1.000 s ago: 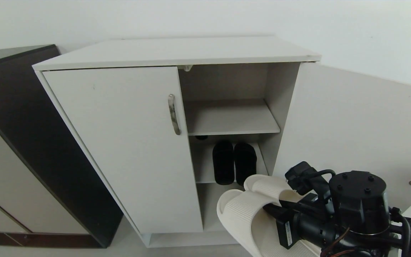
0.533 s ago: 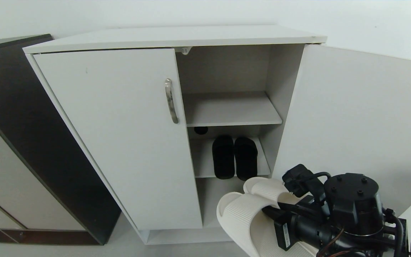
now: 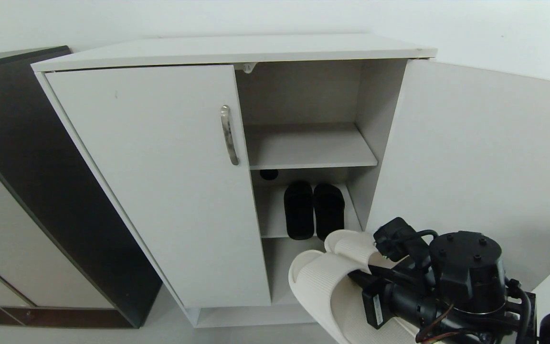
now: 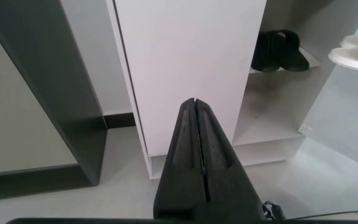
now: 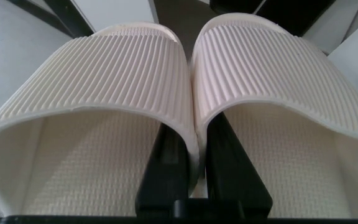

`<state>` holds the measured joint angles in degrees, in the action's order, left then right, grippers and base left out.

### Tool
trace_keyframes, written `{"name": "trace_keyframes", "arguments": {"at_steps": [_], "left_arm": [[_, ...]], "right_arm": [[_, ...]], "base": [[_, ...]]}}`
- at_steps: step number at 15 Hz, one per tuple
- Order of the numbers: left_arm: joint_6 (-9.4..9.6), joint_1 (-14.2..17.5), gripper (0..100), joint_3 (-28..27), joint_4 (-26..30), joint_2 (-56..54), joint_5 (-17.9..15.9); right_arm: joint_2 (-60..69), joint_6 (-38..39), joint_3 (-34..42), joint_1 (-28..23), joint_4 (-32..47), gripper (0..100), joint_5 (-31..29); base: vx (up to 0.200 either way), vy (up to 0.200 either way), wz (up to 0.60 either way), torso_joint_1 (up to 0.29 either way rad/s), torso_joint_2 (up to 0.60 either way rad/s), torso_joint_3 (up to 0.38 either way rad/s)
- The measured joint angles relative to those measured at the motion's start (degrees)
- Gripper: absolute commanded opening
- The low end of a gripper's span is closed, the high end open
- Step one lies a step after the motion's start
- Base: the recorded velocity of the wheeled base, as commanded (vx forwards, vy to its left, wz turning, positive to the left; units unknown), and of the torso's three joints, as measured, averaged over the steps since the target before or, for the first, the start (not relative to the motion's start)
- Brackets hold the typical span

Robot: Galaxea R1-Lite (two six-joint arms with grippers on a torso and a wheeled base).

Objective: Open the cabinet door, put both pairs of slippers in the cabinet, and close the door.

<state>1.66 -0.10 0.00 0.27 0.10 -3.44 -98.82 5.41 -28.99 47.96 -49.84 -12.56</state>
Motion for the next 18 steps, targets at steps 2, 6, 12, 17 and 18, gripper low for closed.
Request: {"name": "trace_keyframes", "arguments": {"at_steps": [2,6,12,17,18], "left_arm": [[0.01,0.00,0,0.00,-0.02,0.00,0.00],[0.06,0.02,0,0.00,0.00,0.00,-0.06],[0.11,-0.01,0,0.00,0.00,0.00,-0.09],[0.11,0.02,0,0.00,-0.02,0.00,-0.06],[0.09,-0.01,0,0.00,-0.02,0.00,-0.09]], "right_arm": [[-2.04,-1.72,-1.30,0.52,-1.07,0,-8.79],[-7.58,-2.13,-9.68,5.66,-0.30,0,-25.10],[-7.30,-0.27,-26.32,10.30,17.63,0,-30.49],[-5.25,2.73,-38.68,11.24,22.77,0,-36.66],[-5.27,3.43,-39.51,10.69,22.85,0,-36.82]], "base": [[0.000,0.000,0.00,0.000,0.00,0.000],[0.000,0.000,0.00,0.000,0.00,0.000],[0.000,0.000,0.00,0.000,0.00,0.000],[0.000,0.000,0.00,0.000,0.00,0.000],[0.000,0.000,0.00,0.000,0.00,0.000]]}}
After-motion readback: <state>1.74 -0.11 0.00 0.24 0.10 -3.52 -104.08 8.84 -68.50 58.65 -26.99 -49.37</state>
